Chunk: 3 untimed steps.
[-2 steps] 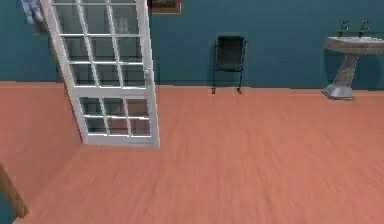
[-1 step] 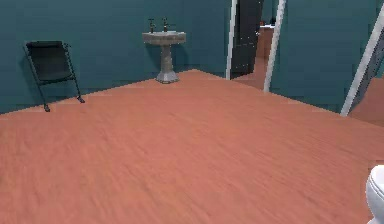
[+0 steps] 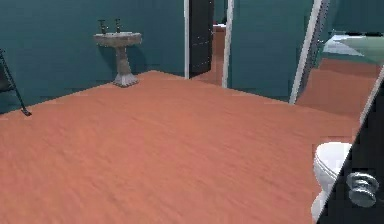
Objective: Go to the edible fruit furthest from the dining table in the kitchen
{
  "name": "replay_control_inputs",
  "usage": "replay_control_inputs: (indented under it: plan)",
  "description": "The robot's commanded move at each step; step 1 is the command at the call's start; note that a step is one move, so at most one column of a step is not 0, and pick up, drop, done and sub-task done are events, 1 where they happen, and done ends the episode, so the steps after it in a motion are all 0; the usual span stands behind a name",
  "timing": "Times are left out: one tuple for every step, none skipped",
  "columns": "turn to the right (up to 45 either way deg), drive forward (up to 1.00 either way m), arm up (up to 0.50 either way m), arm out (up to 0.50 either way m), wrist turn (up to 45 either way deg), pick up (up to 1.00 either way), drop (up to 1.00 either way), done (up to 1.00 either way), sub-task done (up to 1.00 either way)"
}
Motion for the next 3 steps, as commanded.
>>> replay_control_inputs:
  plan:
    - [3.0, 0.00, 0.00, 0.00, 0.0, 0.00, 0.00, 0.00, 0.00]
    - [-45.0, 0.00, 0.00, 0.00, 0.0, 0.00, 0.00, 0.00, 0.00]
    - [-9.0, 0.00, 0.00, 0.00, 0.0, 0.00, 0.00, 0.00, 0.00]
